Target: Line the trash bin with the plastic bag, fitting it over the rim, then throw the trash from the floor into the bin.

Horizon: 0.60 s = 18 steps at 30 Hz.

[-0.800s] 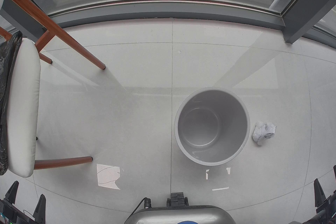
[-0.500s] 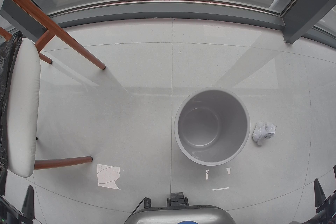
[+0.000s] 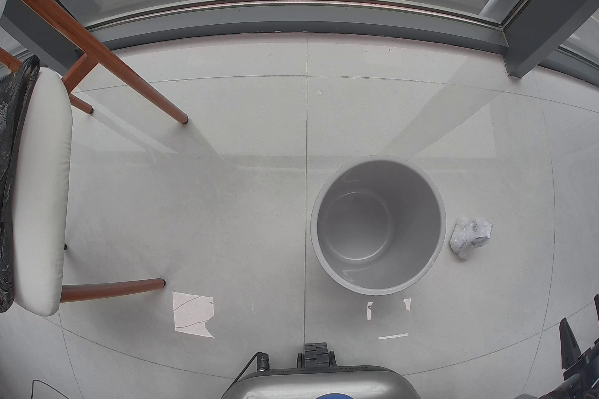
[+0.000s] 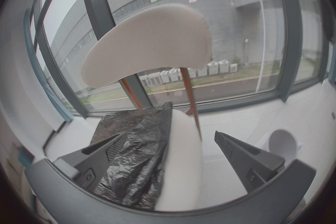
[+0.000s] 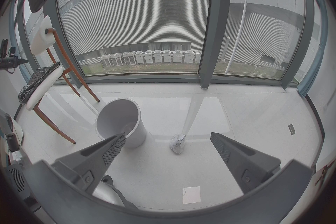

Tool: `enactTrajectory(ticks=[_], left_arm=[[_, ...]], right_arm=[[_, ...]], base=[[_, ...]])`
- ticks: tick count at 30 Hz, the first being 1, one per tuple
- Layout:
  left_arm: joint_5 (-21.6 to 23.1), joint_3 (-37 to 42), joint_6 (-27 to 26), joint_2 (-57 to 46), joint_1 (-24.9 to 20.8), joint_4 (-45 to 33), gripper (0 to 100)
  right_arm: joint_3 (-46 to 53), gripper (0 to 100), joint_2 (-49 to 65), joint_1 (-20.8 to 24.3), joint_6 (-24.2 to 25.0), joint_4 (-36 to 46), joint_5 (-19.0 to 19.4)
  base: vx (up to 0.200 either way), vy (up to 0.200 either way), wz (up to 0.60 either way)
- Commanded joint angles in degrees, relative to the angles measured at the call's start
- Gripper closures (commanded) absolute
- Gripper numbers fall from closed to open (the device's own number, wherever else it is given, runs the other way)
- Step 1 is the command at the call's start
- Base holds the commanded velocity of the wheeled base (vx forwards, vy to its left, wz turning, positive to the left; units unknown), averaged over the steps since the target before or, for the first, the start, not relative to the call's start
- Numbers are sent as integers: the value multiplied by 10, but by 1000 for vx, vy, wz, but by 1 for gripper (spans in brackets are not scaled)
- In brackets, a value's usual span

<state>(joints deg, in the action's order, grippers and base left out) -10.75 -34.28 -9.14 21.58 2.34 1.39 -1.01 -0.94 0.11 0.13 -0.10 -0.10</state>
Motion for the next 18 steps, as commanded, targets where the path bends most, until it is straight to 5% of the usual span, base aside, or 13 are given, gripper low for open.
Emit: enactTrajectory(ticks=[1, 18], left_arm=[[-50, -56, -40, 145, 24, -14, 0], [-40, -50, 19, 332, 55, 87, 0]], right_arm=[[9, 0, 9, 1, 0, 0, 0], [9, 0, 9, 1, 0, 0, 0]], base=[[0, 0, 0], [0, 0, 0]])
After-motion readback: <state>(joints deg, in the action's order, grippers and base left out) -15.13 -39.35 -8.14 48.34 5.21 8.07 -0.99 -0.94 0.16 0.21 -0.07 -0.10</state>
